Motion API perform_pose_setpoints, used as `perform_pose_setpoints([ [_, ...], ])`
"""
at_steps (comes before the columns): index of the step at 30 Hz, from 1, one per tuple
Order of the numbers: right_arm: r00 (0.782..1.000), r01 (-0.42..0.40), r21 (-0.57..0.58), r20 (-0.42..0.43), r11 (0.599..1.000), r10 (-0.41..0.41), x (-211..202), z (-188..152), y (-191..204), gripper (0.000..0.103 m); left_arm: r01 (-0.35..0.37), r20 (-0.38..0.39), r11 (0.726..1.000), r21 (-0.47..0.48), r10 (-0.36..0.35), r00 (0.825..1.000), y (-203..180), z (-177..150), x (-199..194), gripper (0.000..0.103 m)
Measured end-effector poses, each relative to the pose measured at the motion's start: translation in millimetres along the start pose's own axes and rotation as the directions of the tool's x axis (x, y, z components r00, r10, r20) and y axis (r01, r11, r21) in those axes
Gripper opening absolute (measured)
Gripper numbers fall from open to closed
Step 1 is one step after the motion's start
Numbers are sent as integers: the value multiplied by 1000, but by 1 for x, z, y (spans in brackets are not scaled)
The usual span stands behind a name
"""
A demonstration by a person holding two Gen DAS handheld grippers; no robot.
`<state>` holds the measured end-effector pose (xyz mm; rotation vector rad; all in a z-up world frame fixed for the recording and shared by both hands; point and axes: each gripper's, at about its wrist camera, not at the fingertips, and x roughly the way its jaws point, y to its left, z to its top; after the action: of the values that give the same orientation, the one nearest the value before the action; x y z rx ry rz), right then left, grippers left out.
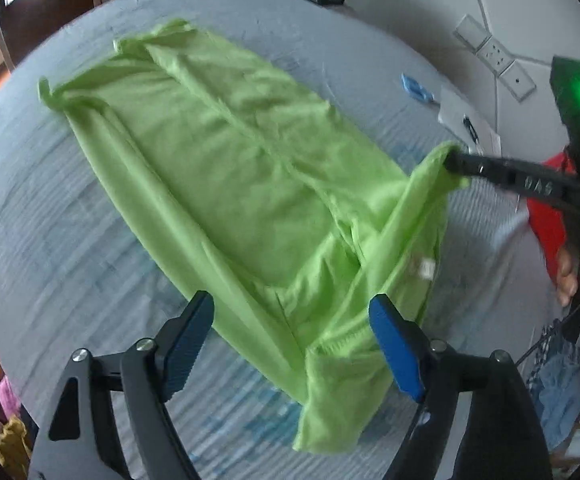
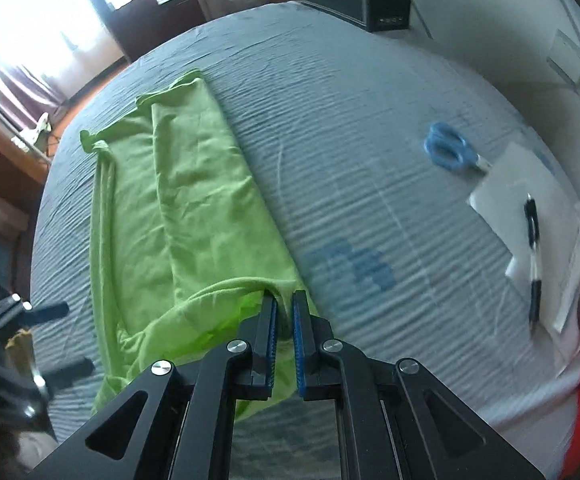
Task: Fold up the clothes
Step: 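Grasp the shirt end with the left gripper while the right gripper grasps beside it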
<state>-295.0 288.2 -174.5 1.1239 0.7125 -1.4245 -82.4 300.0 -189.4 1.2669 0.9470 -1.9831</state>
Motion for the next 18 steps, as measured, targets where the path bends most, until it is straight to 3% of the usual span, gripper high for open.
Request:
perform_pose_setpoints([
  [5,999,-32,-23,22,999,32,-8,-14,-2,8,-13,-32,1000,-25,12,999,-17,-39,11,80],
  [6,999,-36,-34,25,999,37,-10,-18,-2,8,-16,-34,1000,-27,15,999,-21,-46,13,72],
  [8,999,-43,-51,29,998,45,-14,-24,-2,8,-4,-53,1000,-18,3,999,-31,-59,22,38],
  [9,998,-47,-59,31,997,49,-15,-27,-2,8,2,-69,1000,-11,-3,998,-35,-63,28,7],
  [14,997,-51,-79,47,996,55,-22,-34,-4,8,-65,17,996,58,64,998,-44,-61,15,4],
  [18,993,-64,-87,93,994,72,-29,-13,3,8,-122,156,992,21,117,981,-10,-17,-31,4],
])
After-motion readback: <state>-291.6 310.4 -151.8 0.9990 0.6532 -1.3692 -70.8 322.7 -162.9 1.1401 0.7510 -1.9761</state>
